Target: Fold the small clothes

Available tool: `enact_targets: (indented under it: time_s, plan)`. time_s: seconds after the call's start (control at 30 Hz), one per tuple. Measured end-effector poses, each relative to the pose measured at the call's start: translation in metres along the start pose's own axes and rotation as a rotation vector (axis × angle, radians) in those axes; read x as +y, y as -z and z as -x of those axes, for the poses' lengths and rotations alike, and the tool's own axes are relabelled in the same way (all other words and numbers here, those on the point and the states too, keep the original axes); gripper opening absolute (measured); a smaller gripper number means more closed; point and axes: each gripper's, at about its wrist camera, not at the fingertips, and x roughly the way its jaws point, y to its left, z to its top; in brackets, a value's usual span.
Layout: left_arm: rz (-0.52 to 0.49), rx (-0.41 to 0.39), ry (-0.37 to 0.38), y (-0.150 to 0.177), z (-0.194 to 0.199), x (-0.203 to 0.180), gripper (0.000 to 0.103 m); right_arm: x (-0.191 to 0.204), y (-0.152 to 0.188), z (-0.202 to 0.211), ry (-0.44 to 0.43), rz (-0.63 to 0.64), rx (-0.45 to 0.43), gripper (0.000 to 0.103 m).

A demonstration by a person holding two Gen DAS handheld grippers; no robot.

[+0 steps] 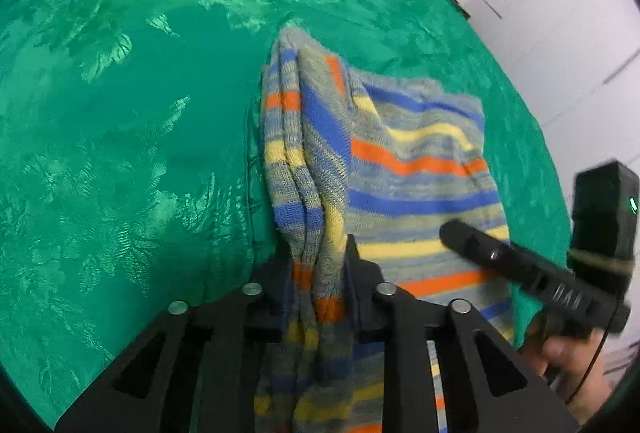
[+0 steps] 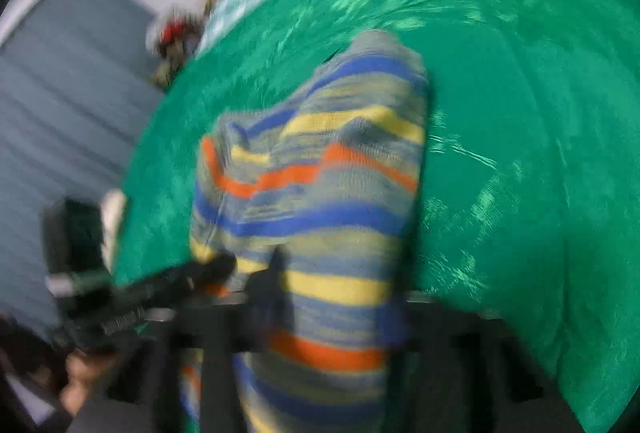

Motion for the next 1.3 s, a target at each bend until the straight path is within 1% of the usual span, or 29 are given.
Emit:
enact_targets:
  time_s: [0.03, 0.07, 0.1, 0.17, 0.3, 0.33, 0.37, 0.4, 0.43, 0.47, 0.5, 0.53, 0.6, 0.67, 0.7, 0.73, 0.77, 0.83, 0.87, 0.9, 0.93, 1.07, 1.1, 1.17, 1.2, 1.3]
  plan:
    - [-0.018, -0.014, -0.007, -0.001, 0.006, -0.004, 0.017, 0.007, 0.000, 0.003, 0.018, 0.034, -0.012, 0.025]
    - [-0.065, -0.045, -0.018, 0.000, 0.017, -0.016, 0.017, 0.019, -0.001, 0.014, 0.022, 0.086, -0.044, 0.025]
    - [-0.082, -0.060, -0.019, -0.001, 0.024, -0.022, 0.017, 0.028, -0.001, 0.024, 0.023, 0.121, -0.073, 0.024]
    - [-0.105, -0.097, 0.003, -0.002, 0.043, -0.036, 0.016, 0.043, -0.002, 0.045, 0.024, 0.175, -0.122, 0.024]
    - [-0.141, -0.154, 0.028, -0.007, 0.074, -0.054, 0.017, 0.061, -0.008, 0.083, 0.020, 0.226, -0.193, 0.024]
    - [-0.151, -0.167, 0.022, -0.009, 0.079, -0.059, 0.018, 0.062, -0.009, 0.090, 0.018, 0.230, -0.203, 0.024]
    - [-0.159, -0.179, -0.003, -0.011, 0.079, -0.063, 0.023, 0.062, -0.011, 0.096, 0.020, 0.230, -0.213, 0.024]
    - [-0.157, -0.178, -0.044, -0.013, 0.077, -0.063, 0.037, 0.059, -0.013, 0.099, 0.026, 0.218, -0.220, 0.026]
    - [-0.156, -0.172, -0.085, -0.014, 0.074, -0.061, 0.064, 0.057, -0.013, 0.100, 0.031, 0.206, -0.217, 0.035]
    - [-0.156, -0.158, -0.157, -0.011, 0.070, -0.058, 0.072, 0.052, -0.011, 0.097, 0.054, 0.189, -0.201, 0.043]
    - [-0.159, -0.158, -0.202, -0.005, 0.070, -0.055, 0.075, 0.046, -0.010, 0.095, 0.103, 0.172, -0.179, 0.068]
    - [-0.170, -0.165, -0.228, 0.005, 0.075, -0.052, 0.076, 0.039, -0.006, 0.095, 0.153, 0.159, -0.167, 0.079]
    - [-0.212, -0.179, -0.258, 0.035, 0.092, -0.053, 0.077, 0.030, 0.012, 0.111, 0.228, 0.164, -0.170, 0.079]
    - [-0.258, -0.211, -0.324, 0.076, 0.119, -0.061, 0.083, 0.032, 0.033, 0.130, 0.289, 0.196, -0.158, 0.084]
    - [-0.277, -0.226, -0.344, 0.092, 0.130, -0.064, 0.091, 0.037, 0.050, 0.143, 0.327, 0.221, -0.144, 0.089]
    - [-0.298, -0.248, -0.370, 0.108, 0.141, -0.071, 0.099, 0.039, 0.062, 0.153, 0.344, 0.235, -0.138, 0.093]
    - [-0.321, -0.279, -0.408, 0.130, 0.156, -0.079, 0.102, 0.047, 0.083, 0.169, 0.368, 0.256, -0.127, 0.095]
    - [-0.339, -0.313, -0.496, 0.165, 0.181, -0.095, 0.102, 0.057, 0.108, 0.191, 0.391, 0.278, -0.110, 0.100]
    - [-0.328, -0.306, -0.522, 0.177, 0.190, -0.099, 0.102, 0.065, 0.126, 0.205, 0.405, 0.290, -0.108, 0.101]
    - [-0.316, -0.296, -0.526, 0.181, 0.195, -0.101, 0.102, 0.069, 0.139, 0.214, 0.411, 0.295, -0.107, 0.102]
    - [-0.288, -0.281, -0.532, 0.193, 0.205, -0.105, 0.102, 0.076, 0.159, 0.228, 0.418, 0.300, -0.106, 0.102]
    - [-0.214, -0.264, -0.573, 0.234, 0.233, -0.115, 0.102, 0.092, 0.208, 0.260, 0.447, 0.270, -0.112, 0.102]
    - [-0.194, -0.247, -0.576, 0.244, 0.238, -0.117, 0.102, 0.097, 0.220, 0.268, 0.456, 0.265, -0.117, 0.102]
    - [-0.165, -0.171, -0.573, 0.257, 0.246, -0.122, 0.102, 0.109, 0.239, 0.281, 0.461, 0.261, -0.123, 0.102]
    - [-0.166, -0.152, -0.565, 0.264, 0.250, -0.124, 0.101, 0.114, 0.245, 0.286, 0.456, 0.256, -0.125, 0.102]
    - [-0.182, -0.151, -0.562, 0.272, 0.263, -0.132, 0.101, 0.129, 0.261, 0.305, 0.415, 0.226, -0.130, 0.102]
